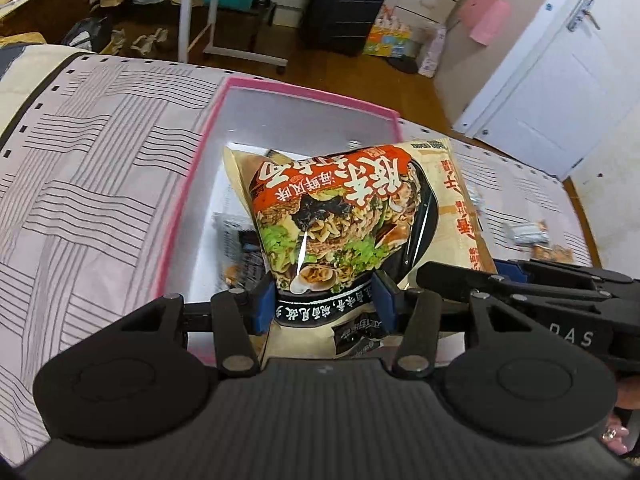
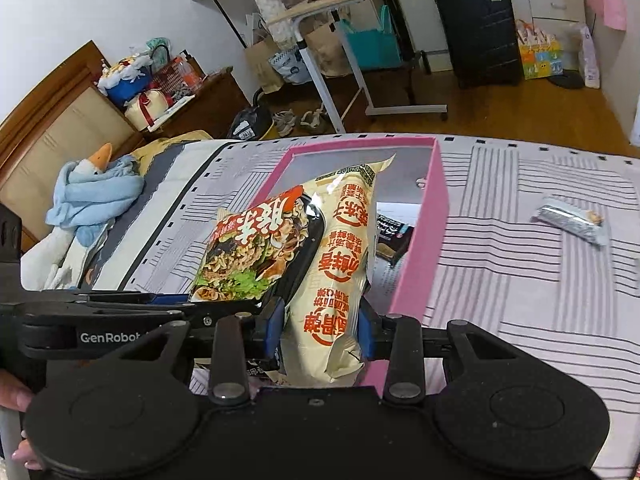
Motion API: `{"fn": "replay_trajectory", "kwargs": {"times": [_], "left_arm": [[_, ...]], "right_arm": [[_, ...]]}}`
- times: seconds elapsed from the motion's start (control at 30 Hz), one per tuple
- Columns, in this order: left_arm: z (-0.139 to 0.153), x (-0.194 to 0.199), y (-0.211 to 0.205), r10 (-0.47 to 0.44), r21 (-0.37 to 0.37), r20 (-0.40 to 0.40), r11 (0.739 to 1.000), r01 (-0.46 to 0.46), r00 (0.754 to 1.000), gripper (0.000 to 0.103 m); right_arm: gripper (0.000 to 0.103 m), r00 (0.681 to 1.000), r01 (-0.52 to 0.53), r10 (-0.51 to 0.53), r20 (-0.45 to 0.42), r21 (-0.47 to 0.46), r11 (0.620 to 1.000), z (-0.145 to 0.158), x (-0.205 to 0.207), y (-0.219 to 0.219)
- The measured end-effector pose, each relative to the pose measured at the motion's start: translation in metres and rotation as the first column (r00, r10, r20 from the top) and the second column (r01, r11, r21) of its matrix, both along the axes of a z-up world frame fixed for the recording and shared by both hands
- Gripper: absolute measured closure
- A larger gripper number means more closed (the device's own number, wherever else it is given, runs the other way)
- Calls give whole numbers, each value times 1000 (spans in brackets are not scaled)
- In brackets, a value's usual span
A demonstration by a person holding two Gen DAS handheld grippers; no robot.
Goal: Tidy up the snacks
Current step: 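Lower the noodle bag into the pink box and open both grippers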
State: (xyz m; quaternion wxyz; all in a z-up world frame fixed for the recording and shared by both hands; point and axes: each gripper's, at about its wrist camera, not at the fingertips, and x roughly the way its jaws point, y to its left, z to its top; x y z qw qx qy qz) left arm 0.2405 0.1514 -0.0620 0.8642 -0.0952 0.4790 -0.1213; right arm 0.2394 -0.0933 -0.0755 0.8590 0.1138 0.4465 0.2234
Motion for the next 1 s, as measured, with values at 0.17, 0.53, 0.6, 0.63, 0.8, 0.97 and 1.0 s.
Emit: {"fn": "replay_trajectory", "kwargs": {"times": [0.17,0.53,0.6,0.63,0.8,0.97,1.0], "left_arm": [[-14,17,-7,-11,105,0,994,11,1000,54],[9,-16,-27,8,211,104,977,-30,995,47],[21,-27,-35,-11,221,125,975,-16,992,47],[27,-33,-39,-24,225,134,974,-7,991,47],[57,-60,-65,-90,184,152,981,61,984,44],[79,-80,-104,-176,121,149,980,159,973,44],[82,-84,-113,-196,115,151,977,180,969,44]], "right_arm": [[59,999,19,-19,-29,10,1000,-19,11,10],[49,996,-67,70,53,-48,997,18,-36,-29],[49,995,-65,70,70,-70,995,30,-48,-45],[49,994,-62,69,80,-80,995,37,-55,-54],[49,989,-23,41,139,-125,992,66,-85,-104],[49,982,26,-2,187,-128,991,92,-115,-157],[49,981,34,-8,195,-133,990,96,-121,-166]]}}
